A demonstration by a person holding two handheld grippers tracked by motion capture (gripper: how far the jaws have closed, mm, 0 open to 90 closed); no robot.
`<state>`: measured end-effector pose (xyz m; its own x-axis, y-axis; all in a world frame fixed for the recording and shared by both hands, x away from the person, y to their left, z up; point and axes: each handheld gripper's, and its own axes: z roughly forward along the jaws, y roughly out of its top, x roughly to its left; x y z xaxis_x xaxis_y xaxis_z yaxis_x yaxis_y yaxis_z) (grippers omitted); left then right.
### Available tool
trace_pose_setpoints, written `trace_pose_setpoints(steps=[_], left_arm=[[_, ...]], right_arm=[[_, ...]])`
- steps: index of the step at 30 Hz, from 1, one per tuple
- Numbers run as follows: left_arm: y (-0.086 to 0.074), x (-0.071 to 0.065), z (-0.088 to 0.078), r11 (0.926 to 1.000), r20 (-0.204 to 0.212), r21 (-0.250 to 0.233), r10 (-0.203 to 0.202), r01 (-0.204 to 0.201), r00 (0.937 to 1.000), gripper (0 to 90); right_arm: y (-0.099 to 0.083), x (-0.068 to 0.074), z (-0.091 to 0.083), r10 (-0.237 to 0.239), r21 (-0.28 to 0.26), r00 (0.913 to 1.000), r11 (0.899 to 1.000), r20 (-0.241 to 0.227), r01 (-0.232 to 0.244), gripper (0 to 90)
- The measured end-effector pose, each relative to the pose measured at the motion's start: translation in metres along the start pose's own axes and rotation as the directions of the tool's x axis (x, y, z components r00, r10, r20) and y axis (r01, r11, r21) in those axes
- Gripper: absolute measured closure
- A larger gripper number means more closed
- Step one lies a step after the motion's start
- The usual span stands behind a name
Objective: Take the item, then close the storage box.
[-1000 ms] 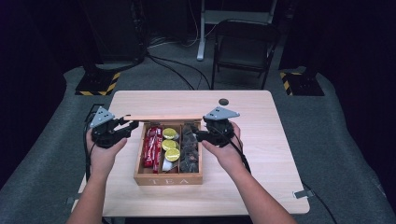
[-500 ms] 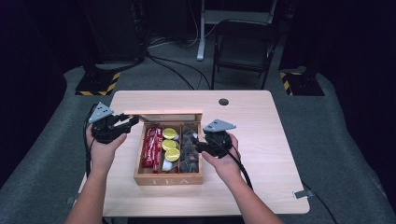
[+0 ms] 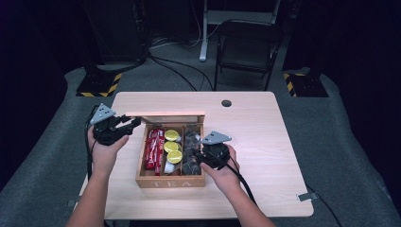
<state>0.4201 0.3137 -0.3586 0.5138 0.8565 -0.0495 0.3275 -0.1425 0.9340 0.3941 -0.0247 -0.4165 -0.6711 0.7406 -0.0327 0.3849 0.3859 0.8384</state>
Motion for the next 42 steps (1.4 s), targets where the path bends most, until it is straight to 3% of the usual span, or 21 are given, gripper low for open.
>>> trace_pose_setpoints(steps=[3, 11, 14, 19, 26, 29, 30, 31, 33, 34, 42], left_arm=[[0.0, 0.0, 0.001, 1.0, 0.0, -0.007, 0.0, 0.0, 1.0, 56.6], [-0.001, 0.001, 0.0, 1.0, 0.003, -0.005, 0.001, -0.001, 1.0, 56.4], [-0.001, 0.002, 0.001, 1.0, 0.008, -0.008, -0.002, 0.002, 1.0, 56.1], [-0.001, 0.002, 0.001, 1.0, 0.008, -0.008, -0.001, 0.001, 1.0, 56.0], [-0.002, 0.0, 0.0, 1.0, 0.003, -0.002, 0.003, -0.003, 1.0, 55.9], [-0.003, 0.0, -0.001, 1.0, 0.006, 0.0, 0.003, -0.003, 1.0, 55.7], [-0.003, 0.0, -0.001, 1.0, 0.007, 0.002, 0.002, -0.002, 1.0, 55.6], [-0.003, 0.0, -0.001, 1.0, 0.007, 0.002, 0.002, -0.002, 1.0, 55.6], [-0.004, -0.001, -0.001, 1.0, 0.004, -0.001, 0.002, -0.002, 1.0, 55.6], [-0.004, -0.001, -0.001, 1.0, 0.003, 0.001, 0.004, -0.004, 1.0, 55.6], [-0.004, 0.0, -0.001, 1.0, 0.011, -0.001, -0.002, 0.002, 0.9999, 55.4]], right_arm=[[-0.005, 0.002, 0.003, 0.018, 0.011, 0.9995, 1.0, -0.025, -0.018, 50.1], [-0.009, 0.006, 0.014, -0.012, 0.052, 0.9967, 0.999, -0.081, 0.016, 57.2], [-0.01, 0.004, 0.022, -0.02, 0.071, 0.9973, 0.997, -0.071, 0.025, 59.1], [-0.01, 0.001, 0.037, 0.025, 0.096, 0.9983, 0.995, -0.053, -0.02, 52.1], [-0.011, -0.002, 0.054, -0.011, 0.11, 0.9995, 0.994, -0.029, 0.015, 47.6], [-0.011, 0.001, 0.059, 0.013, 0.126, 0.9996, 0.992, -0.025, -0.009, 46.4], [-0.011, 0.0, 0.06, -0.008, 0.135, 0.9996, 0.991, -0.029, 0.012, 46.3], [-0.011, 0.002, 0.062, 0.006, 0.131, 0.9997, 0.991, -0.022, -0.003, 46.3], [-0.011, 0.003, 0.066, -0.008, 0.142, 0.9997, 0.99, -0.024, 0.011, 46.3], [-0.011, 0.002, 0.069, -0.032, 0.142, 0.9993, 0.989, -0.02, 0.035, 46.3], [-0.014, 0.002, 0.081, -0.057, 0.175, 0.9983, 0.983, -0.011, 0.058, 48.4]])
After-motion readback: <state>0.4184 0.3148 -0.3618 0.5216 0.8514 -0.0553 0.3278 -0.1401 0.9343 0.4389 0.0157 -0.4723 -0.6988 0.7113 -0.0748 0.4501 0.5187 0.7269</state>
